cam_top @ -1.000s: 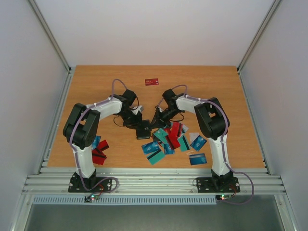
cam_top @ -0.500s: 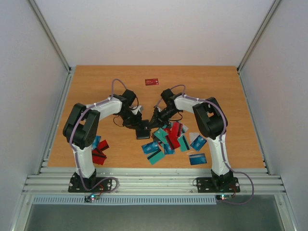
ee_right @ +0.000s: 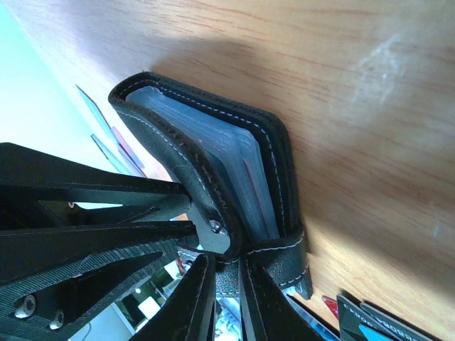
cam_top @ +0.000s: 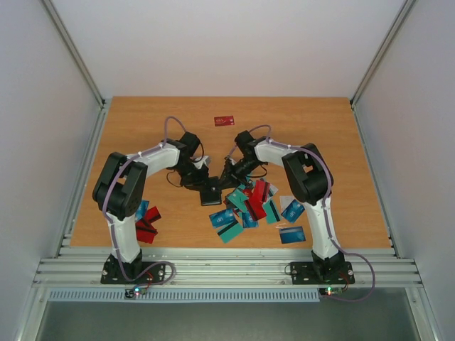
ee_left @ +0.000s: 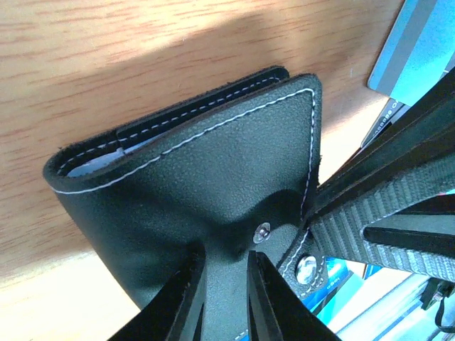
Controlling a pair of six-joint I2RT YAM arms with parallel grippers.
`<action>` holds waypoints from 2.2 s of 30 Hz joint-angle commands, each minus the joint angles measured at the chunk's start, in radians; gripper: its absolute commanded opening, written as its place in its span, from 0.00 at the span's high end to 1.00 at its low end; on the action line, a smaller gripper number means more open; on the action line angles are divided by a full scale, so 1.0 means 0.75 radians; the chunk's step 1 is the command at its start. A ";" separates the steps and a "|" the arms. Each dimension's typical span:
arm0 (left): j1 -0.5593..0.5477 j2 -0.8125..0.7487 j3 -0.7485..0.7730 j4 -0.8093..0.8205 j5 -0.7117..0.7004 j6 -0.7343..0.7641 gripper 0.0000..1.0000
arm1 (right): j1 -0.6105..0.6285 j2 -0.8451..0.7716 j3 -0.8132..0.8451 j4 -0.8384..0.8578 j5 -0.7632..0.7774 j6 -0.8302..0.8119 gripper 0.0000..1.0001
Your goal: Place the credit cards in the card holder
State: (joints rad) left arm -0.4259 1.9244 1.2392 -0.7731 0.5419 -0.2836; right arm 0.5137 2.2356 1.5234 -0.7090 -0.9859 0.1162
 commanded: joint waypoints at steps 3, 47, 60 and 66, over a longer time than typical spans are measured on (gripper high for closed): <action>-0.017 0.073 -0.001 -0.020 -0.023 0.006 0.81 | 0.090 0.088 0.051 0.072 0.038 0.010 0.89; -0.017 -0.176 -0.190 0.116 0.007 -0.229 0.66 | 0.142 0.176 0.141 -0.088 0.253 -0.031 0.92; -0.018 -0.124 -0.200 0.158 0.035 -0.261 0.77 | 0.143 0.173 0.135 -0.083 0.251 -0.019 0.92; -0.017 -0.116 -0.192 0.163 -0.008 -0.260 0.94 | 0.143 0.163 0.128 -0.087 0.253 -0.018 0.93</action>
State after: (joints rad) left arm -0.4335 1.8153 1.0946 -0.6865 0.5526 -0.4774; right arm 0.6060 2.3047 1.6356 -0.7898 -0.8928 0.0853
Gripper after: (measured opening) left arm 0.109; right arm 0.075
